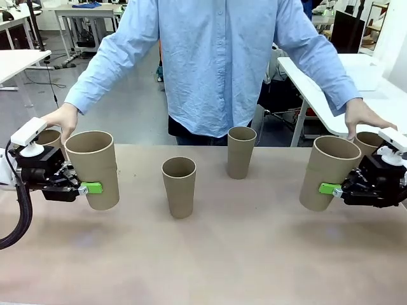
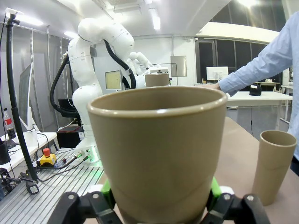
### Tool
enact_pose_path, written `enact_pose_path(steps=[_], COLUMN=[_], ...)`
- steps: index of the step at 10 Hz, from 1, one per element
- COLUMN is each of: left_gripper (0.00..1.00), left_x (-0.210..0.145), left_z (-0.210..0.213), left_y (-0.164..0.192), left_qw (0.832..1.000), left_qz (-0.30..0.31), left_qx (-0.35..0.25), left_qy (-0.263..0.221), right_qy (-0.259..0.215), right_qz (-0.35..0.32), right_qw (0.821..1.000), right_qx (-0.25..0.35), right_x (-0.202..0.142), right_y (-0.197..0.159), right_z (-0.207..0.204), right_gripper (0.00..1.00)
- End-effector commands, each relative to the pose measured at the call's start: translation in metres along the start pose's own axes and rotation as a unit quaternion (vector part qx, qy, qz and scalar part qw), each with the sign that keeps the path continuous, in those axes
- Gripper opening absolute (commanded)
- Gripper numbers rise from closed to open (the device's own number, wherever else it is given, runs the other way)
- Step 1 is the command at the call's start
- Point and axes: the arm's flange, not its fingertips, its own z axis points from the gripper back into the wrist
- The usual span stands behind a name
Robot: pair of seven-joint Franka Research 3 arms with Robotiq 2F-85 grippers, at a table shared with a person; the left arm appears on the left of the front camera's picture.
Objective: Stack the cups and store them in the basket.
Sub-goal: Place the stack of Reusable plastic cups into the Pantry Basket.
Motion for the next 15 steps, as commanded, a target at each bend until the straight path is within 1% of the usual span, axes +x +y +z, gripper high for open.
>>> enact_pose_path(steps=[1,15], left_gripper=[0.84,0.84], left_x=[0.0027,0.0027], left_z=[0.0009,0.0009], left_y=[-0.0004,-0.0004], left_qw=[1.0,1.0], left_qz=[0.001,0.001], left_qx=[0.001,0.001], left_qy=[-0.001,-0.001], right_qy=[-0.002,-0.002], right_qz=[-0.001,-0.001], right_qw=[1.0,1.0], right_qx=[0.001,0.001], right_x=[0.0041,0.0041], right_y=[0.0006,0.0006], right_z=[-0.0001,-0.0001], right_gripper=[0.85,0.85])
